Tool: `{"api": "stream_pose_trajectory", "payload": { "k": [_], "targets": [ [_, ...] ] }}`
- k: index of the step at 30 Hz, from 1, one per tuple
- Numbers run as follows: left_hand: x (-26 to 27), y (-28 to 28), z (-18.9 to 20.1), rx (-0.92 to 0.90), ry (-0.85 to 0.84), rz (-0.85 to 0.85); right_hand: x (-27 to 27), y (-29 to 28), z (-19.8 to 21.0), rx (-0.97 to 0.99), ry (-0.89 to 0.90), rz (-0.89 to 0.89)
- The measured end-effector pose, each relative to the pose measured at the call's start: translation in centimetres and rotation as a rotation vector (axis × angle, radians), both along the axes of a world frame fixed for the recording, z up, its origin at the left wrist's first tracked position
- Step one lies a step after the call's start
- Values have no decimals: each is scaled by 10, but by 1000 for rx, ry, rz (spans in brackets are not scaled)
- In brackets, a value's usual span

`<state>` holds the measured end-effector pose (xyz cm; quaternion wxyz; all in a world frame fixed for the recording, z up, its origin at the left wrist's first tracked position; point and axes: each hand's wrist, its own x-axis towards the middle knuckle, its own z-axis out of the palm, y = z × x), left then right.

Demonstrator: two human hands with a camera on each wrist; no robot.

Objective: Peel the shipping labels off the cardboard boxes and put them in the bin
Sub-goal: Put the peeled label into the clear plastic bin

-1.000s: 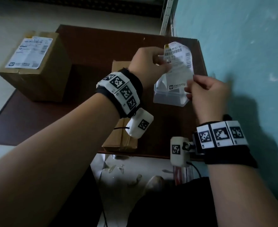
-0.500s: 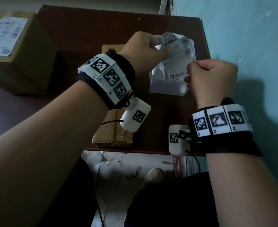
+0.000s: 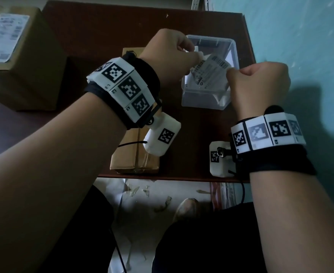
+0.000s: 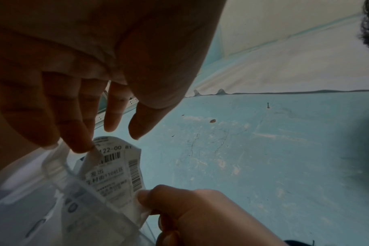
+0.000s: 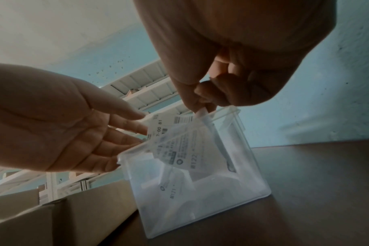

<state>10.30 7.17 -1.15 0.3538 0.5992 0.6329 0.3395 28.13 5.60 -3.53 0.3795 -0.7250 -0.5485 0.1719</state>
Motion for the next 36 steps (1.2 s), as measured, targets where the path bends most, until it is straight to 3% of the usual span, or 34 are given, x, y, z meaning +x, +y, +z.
{"api": "stream_pose_trajectory", "payload": {
  "k": [14,36],
  "targets": [
    [-2,-4,1,-20,5,-24,6,6,-5,-41,-119,-45],
    [-6,-6,1,-5,-15,-28,3,8,-5,-36,-87,-72]
  ]
}}
